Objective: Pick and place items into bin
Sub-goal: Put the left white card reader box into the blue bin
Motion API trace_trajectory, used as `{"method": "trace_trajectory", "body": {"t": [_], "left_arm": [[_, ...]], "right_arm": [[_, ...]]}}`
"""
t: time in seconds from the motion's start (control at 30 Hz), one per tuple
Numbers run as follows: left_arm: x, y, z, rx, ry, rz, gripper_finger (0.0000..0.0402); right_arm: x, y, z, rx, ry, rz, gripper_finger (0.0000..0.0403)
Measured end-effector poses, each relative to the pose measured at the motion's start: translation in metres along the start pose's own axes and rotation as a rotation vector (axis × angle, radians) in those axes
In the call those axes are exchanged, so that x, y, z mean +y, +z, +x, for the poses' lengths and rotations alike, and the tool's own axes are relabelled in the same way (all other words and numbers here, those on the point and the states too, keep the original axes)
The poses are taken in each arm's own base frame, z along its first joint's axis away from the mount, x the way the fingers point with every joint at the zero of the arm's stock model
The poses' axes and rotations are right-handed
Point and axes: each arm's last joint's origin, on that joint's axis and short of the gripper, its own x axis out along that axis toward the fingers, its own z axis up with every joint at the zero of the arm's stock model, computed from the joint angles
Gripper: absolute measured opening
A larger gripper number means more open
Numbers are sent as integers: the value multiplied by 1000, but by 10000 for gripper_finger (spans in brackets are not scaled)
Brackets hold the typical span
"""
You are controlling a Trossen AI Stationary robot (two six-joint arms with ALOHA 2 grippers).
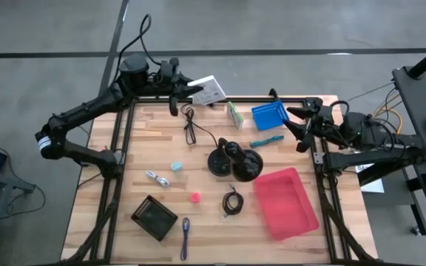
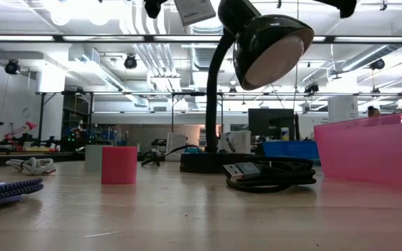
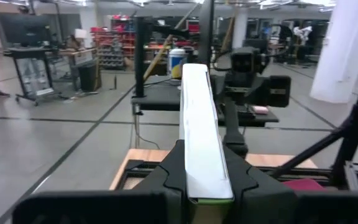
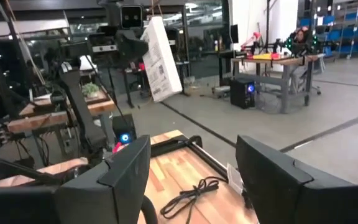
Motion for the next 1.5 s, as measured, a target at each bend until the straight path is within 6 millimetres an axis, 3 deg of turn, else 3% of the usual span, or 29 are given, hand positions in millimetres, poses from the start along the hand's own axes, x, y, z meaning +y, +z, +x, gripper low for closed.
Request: {"method": "trace_trajectory", "body": {"t": [0.4, 0.7, 0.9, 1.1, 1.5], "left_arm": [[-16, 4, 19, -93, -85, 43, 25], [-17, -15, 43, -47, -117, 18, 25], [-21, -17, 53, -84, -146, 32, 25], [-25, -15, 56, -115, -166, 46, 25], [-25, -13, 56, -133, -166, 54, 25]], "right_arm": [[15, 28, 22, 53, 95, -16, 221], [24, 42, 39, 129, 86, -84, 221], [27, 44, 52, 223, 62, -126, 221], [26, 52, 68, 257, 23, -135, 221], [23, 59, 106, 310, 158, -154, 221]]}}
